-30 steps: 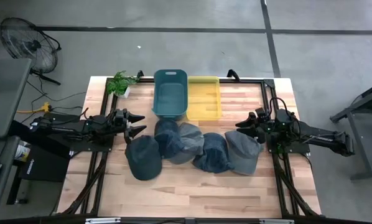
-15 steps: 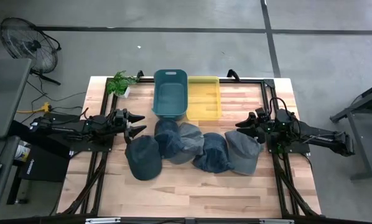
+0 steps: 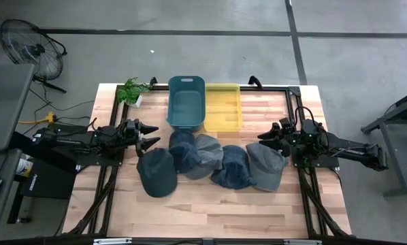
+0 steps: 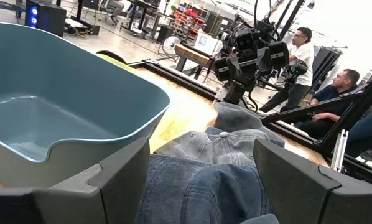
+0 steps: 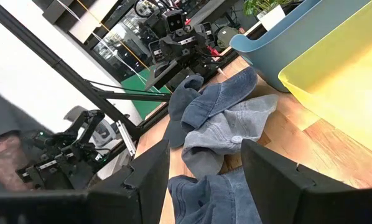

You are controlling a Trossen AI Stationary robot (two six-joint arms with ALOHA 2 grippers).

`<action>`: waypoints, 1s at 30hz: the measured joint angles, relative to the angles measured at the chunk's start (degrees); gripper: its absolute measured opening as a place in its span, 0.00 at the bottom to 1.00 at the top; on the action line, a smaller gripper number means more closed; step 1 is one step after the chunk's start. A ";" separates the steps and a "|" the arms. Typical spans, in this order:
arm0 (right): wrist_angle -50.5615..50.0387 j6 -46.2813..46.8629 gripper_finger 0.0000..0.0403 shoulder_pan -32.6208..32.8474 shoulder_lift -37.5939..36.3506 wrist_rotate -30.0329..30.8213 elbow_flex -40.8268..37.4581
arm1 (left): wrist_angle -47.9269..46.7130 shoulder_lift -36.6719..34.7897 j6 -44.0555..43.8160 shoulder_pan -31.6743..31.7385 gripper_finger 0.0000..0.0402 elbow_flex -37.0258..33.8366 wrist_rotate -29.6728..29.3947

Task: Pick & Place hat

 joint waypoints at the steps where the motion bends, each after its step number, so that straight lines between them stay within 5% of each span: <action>1: 0.00 0.00 0.48 -0.01 0.01 0.01 0.00 | -0.01 0.02 0.00 0.00 0.71 0.01 0.02; 30: 0.00 -1.60 0.48 -0.01 0.00 0.01 0.00 | -0.02 0.00 0.00 0.01 0.71 0.01 0.00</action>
